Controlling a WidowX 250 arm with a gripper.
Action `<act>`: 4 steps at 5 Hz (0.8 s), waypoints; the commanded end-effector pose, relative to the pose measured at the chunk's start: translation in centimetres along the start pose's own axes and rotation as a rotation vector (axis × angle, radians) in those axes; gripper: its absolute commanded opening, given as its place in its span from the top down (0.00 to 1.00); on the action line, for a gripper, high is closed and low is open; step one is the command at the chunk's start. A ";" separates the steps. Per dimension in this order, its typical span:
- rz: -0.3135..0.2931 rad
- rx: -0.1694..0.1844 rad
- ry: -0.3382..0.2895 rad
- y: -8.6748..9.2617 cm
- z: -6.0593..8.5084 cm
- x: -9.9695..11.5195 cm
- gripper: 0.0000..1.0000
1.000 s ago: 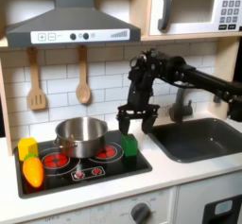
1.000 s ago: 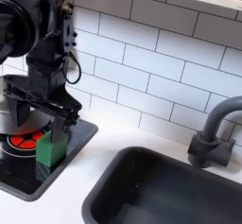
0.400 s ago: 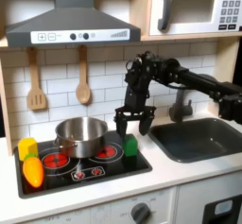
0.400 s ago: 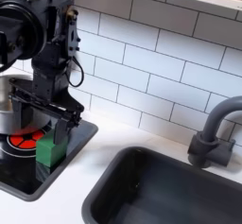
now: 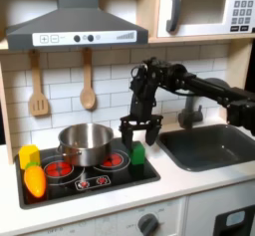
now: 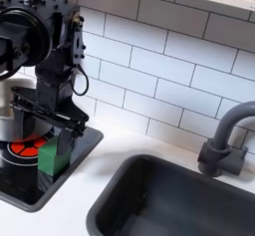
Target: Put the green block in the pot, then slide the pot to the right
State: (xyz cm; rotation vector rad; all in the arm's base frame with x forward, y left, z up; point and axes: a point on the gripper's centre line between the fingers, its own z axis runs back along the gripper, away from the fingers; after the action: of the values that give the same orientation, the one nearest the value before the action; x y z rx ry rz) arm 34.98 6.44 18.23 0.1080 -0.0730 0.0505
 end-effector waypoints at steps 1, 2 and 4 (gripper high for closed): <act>-0.017 -0.001 0.007 0.0 -0.5 0.0 0.00; -0.025 -0.003 0.017 0.0 -0.8 0.0 0.00; -0.036 -0.004 0.035 -0.3 -1.6 0.1 0.00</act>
State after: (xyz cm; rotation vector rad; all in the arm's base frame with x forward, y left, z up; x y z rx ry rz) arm 35.23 6.42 16.41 0.1036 -0.0305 0.0180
